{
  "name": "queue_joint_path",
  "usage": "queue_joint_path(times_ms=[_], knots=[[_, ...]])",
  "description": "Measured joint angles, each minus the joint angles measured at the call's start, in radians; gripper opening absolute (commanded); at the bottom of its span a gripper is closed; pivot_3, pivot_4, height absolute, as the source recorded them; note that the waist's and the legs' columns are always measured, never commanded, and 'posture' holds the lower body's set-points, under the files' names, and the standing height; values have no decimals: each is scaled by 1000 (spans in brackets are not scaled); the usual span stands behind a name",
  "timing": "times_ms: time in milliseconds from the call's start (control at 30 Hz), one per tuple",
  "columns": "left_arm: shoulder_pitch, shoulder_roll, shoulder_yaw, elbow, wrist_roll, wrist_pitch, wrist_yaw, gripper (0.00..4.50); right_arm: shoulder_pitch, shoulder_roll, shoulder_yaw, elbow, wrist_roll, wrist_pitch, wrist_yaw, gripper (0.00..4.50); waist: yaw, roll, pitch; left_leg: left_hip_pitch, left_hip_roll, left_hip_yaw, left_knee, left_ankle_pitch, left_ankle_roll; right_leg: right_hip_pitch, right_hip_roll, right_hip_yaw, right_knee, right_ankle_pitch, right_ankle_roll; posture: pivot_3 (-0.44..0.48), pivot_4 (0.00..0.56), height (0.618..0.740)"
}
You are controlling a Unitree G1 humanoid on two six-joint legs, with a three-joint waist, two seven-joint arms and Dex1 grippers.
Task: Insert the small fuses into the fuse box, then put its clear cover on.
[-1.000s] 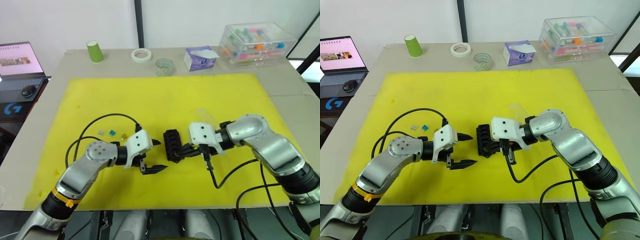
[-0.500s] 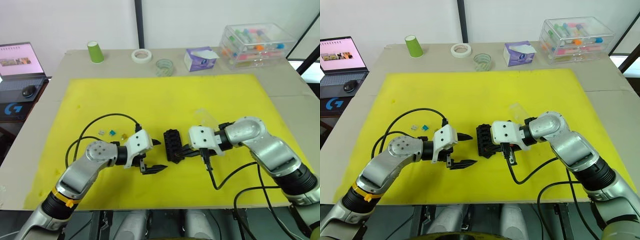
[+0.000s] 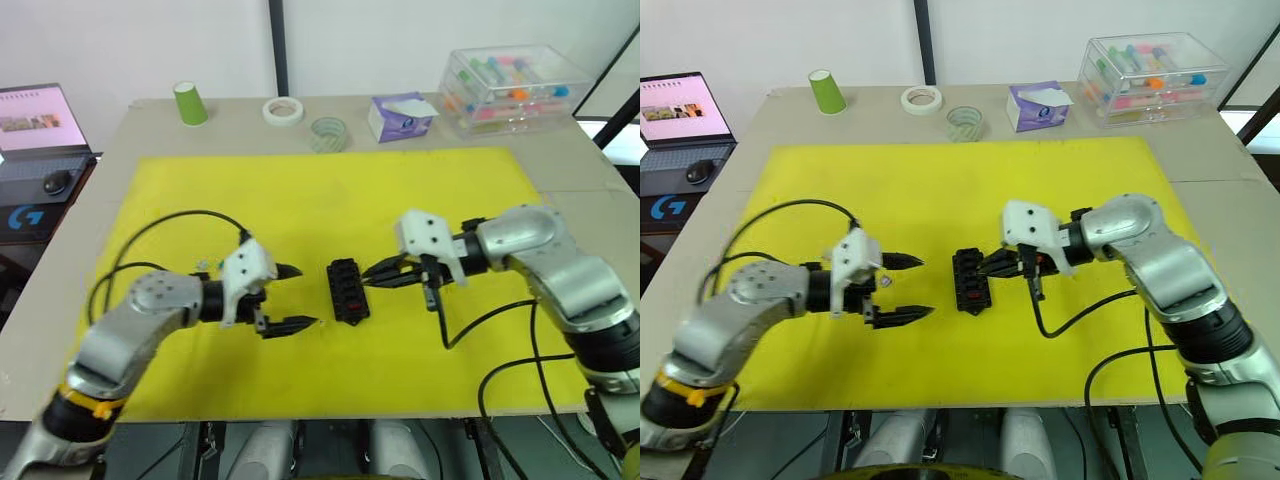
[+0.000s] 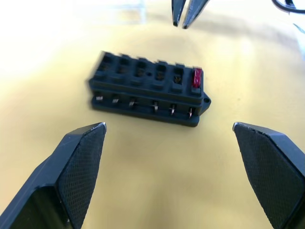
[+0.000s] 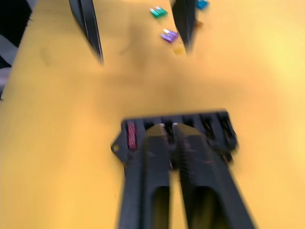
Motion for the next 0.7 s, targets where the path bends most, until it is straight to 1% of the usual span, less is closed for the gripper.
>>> queue_joint_path(times_ms=[33,100,133,200,267,300,400,467,600,700], knots=[[21,29,53,-16,-37,29,-5,4500,14,-24,-20,12,3,-1,7,1787,0,0,0,0,0,0,0,0,0,0,0,0,0,0,0,0,150,740],[81,79,163,-43,-94,69,-14,4500,39,-61,-47,43,5,-13,20,2406,0,0,0,0,0,0,0,0,0,0,0,0,0,0,0,0,150,740],[123,108,214,-49,-109,82,-26,4500,53,-77,-58,57,5,-24,26,2817,0,0,0,0,0,0,0,0,0,0,0,0,0,0,0,0,150,740],[258,179,374,-35,-122,103,-76,4500,80,-126,-83,110,3,-49,45,3514,-5,1,0,0,1,1,-1,0,0,-1,1,0,0,0,0,0,150,740],[360,225,518,0,-116,106,-124,4500,96,-169,-116,171,-4,-73,61,4203,-4,1,1,0,1,1,-2,0,0,-1,1,0,0,0,0,0,150,740],[402,242,578,19,-106,101,-147,4500,99,-187,-131,203,-9,-87,66,4464,-3,2,1,0,1,1,-1,0,0,-1,0,0,0,0,0,0,150,740],[549,261,729,108,-42,53,-215,4500,115,-243,-176,344,-37,-155,73,4464,1,2,1,0,1,2,-2,0,1,0,0,0,-2,0,0,0,150,740],[613,261,783,183,3,13,-245,4500,139,-270,-197,427,-57,-195,76,4464,2,2,1,0,1,2,-2,-1,1,1,0,0,-2,0,0,0,150,740],[637,278,808,314,66,-77,-285,4500,182,-306,-223,515,-74,-245,93,4464,-1,2,1,0,1,2,-2,-1,1,1,0,0,-2,0,-1,0,150,740],[604,288,800,372,85,-116,-288,4500,186,-309,-238,574,-92,-273,91,4464,-3,4,2,0,1,2,-2,-1,1,1,0,0,-2,0,-1,0,150,740]])
